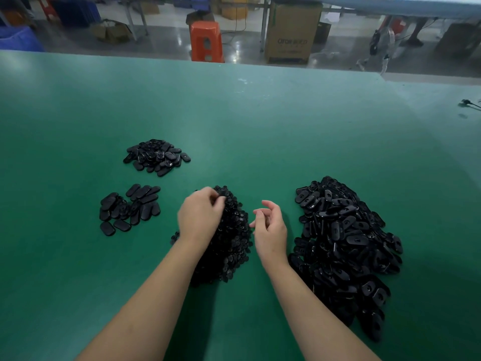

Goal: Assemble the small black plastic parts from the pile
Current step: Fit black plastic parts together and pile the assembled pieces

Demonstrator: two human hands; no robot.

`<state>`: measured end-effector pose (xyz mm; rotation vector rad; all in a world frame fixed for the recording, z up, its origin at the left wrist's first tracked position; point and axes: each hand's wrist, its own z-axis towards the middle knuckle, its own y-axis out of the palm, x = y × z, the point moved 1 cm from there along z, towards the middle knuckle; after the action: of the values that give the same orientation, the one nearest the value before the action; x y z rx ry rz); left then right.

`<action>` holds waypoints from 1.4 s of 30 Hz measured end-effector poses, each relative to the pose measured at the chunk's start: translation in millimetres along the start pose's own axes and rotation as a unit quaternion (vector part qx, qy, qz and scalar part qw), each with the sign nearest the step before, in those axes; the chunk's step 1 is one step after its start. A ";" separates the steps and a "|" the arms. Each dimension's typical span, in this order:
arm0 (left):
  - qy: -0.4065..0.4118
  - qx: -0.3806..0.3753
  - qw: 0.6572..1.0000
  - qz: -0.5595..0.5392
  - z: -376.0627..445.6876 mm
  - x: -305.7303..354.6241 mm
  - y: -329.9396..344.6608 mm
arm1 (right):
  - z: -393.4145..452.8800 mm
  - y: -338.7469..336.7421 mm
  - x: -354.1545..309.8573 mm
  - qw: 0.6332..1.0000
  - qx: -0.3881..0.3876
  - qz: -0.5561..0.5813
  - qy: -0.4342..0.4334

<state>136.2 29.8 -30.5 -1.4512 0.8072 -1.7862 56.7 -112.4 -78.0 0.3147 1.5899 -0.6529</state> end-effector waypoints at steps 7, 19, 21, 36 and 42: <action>-0.142 0.119 0.983 0.002 14.1 -94.0 -48.9 | -0.3 0.1 -2.0 0.999 -0.017 -0.031 0.000; -0.077 0.145 0.986 -0.042 -2.5 -111.4 -48.4 | -2.4 1.7 -5.0 0.999 -0.012 -0.051 0.002; -0.054 0.122 0.990 -0.043 -12.3 -107.8 -36.5 | -3.0 2.1 -6.3 0.998 -0.015 -0.054 0.004; 0.031 -0.001 0.995 -0.091 -21.6 -110.4 -23.2 | -7.9 0.0 -10.3 0.998 -0.027 -0.062 0.005; 0.038 -0.043 0.998 -0.015 -15.0 -119.4 -12.2 | -8.1 -0.3 -10.3 0.997 -0.037 -0.067 0.008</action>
<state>136.5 135.4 -89.6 -1.4646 0.9159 -1.8599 51.3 -106.1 -67.7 0.1612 1.6563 -0.6937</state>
